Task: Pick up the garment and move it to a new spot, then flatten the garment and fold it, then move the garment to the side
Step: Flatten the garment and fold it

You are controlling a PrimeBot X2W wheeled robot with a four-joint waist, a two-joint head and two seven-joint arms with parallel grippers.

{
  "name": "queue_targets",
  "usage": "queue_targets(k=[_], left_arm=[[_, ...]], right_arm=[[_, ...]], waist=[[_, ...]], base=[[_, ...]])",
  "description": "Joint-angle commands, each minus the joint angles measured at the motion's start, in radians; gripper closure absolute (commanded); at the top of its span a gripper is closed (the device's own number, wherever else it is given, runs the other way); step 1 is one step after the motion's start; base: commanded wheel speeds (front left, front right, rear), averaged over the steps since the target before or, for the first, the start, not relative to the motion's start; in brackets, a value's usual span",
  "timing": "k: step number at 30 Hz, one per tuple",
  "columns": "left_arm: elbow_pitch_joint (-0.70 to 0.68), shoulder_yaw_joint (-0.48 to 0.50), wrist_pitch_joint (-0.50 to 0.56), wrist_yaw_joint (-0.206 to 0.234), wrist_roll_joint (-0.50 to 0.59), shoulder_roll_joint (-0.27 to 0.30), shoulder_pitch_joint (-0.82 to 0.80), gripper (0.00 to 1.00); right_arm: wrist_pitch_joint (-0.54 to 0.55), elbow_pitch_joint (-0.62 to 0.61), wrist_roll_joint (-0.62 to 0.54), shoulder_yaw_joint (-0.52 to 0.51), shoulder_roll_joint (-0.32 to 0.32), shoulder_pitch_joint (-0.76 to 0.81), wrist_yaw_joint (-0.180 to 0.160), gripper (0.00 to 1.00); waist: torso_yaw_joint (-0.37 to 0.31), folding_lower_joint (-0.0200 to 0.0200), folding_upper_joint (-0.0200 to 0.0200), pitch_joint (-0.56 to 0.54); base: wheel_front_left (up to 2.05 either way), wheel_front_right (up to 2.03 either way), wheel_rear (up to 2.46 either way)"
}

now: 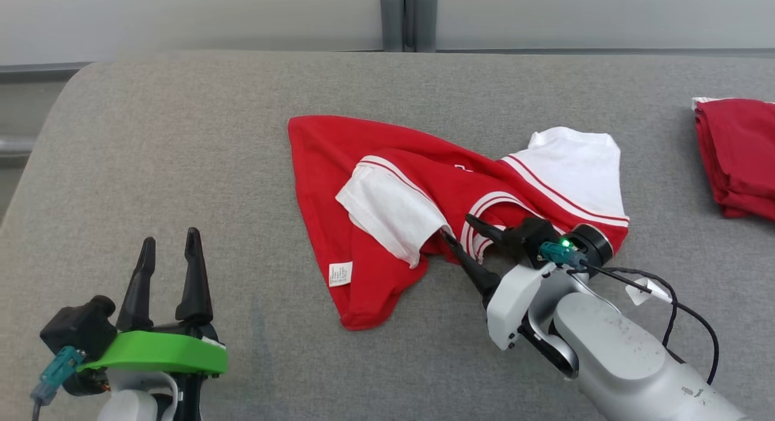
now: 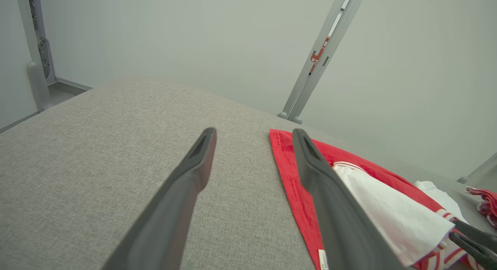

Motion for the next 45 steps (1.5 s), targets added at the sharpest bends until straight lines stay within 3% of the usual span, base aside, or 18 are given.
queue_targets(k=[1,4,6,12,17,23,32,37,41,42,43,45], left_arm=[[0.006,0.006,-0.003,-0.014,0.015,-0.017,0.013,0.0],[0.022,0.019,-0.003,-0.036,0.041,-0.047,0.01,0.0],[0.033,0.028,-0.003,-0.05,0.053,-0.064,0.006,0.0],[0.063,0.057,-0.003,-0.079,0.106,-0.102,0.01,0.0],[0.07,0.081,-0.003,-0.094,0.162,-0.133,0.034,0.0],[0.077,0.115,-0.003,-0.109,0.206,-0.162,0.068,0.0],[0.101,0.132,-0.003,-0.13,0.237,-0.183,0.08,0.0],[0.124,0.125,-0.003,-0.139,0.251,-0.185,0.048,0.0],[0.15,0.12,-0.003,-0.146,0.258,-0.185,0.033,0.0],[0.154,0.119,-0.003,-0.148,0.259,-0.186,0.028,0.0],[0.157,0.12,-0.003,-0.15,0.26,-0.186,0.024,0.0],[0.167,0.12,-0.003,-0.152,0.261,-0.186,0.023,0.0]], right_arm=[[-0.007,0.023,0.01,0.0,-0.003,-0.016,-0.001,0.47],[-0.013,0.063,0.019,0.001,-0.002,-0.037,-0.001,0.64],[-0.021,0.085,0.024,0.002,0.0,-0.046,-0.001,1.0],[-0.05,0.087,0.036,-0.014,-0.006,-0.068,-0.001,1.0],[-0.062,-0.027,0.038,-0.066,-0.054,-0.019,-0.001,1.0],[-0.051,-0.28,0.082,-0.142,-0.191,0.098,-0.001,1.0],[0.146,-0.614,0.26,-0.255,-0.454,0.328,-0.001,1.0],[0.236,-0.636,0.3,-0.247,-0.542,0.387,-0.002,1.0],[0.325,-0.562,0.363,-0.197,-0.554,0.426,-0.002,1.0],[0.351,-0.539,0.376,-0.188,-0.555,0.428,-0.002,0.65],[0.369,-0.519,0.39,-0.184,-0.548,0.426,-0.002,0.02],[0.387,-0.486,0.401,-0.174,-0.541,0.427,-0.001,0.0]], waist=[[0.029,0.0,0.0,0.002],[0.042,0.0,0.0,0.005],[0.049,0.0,0.0,0.004],[0.052,0.0,0.0,-0.01],[0.027,0.0,0.0,-0.038],[-0.037,0.0,0.0,-0.068],[-0.13,0.0,0.0,-0.057],[-0.146,0.0,0.0,-0.033],[-0.141,0.0,0.0,-0.023],[-0.138,0.0,0.0,-0.021],[-0.136,0.0,0.0,-0.021],[-0.13,0.0,0.0,-0.022]], base=[[0.0,0.0,0.0],[0.0,0.0,0.0],[0.0,0.0,0.0],[0.0,0.0,0.0],[0.0,0.0,0.0],[0.0,0.0,0.0],[0.0,0.0,0.0],[0.0,0.0,0.0],[0.0,0.0,0.0],[0.0,0.0,0.0],[0.0,0.0,0.0],[0.0,0.0,0.0]])
